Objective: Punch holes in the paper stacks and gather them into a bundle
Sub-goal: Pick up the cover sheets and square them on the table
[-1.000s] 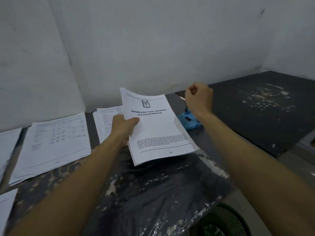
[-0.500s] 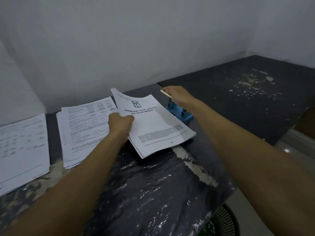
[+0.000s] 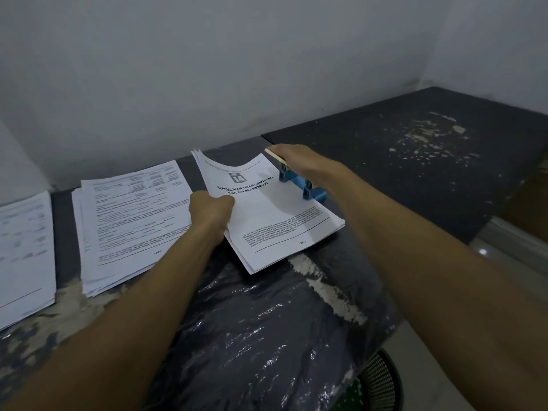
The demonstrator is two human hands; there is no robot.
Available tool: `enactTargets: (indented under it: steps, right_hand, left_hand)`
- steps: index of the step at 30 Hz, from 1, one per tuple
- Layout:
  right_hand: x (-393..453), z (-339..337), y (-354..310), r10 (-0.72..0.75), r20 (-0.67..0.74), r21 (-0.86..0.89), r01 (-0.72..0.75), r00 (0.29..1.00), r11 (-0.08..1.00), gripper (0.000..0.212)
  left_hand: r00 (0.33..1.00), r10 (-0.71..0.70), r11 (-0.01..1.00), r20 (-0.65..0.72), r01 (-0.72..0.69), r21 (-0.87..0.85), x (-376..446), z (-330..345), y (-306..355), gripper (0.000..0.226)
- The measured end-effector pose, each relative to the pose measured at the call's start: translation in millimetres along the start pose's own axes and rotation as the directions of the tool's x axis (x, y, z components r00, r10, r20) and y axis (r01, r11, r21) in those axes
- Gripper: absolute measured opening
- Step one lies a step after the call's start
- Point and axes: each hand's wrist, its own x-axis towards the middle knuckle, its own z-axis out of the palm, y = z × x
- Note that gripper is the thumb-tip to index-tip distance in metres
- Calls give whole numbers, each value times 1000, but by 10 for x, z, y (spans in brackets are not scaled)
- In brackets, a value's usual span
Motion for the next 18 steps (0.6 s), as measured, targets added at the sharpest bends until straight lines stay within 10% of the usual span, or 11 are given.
enactTargets:
  steps: [18]
  right_hand:
    - [-56,56,-79,34,0,-48,-34,999,998,46]
  left_hand:
    - [999,6,1000,-33,-5,24,-167,58,-27,16]
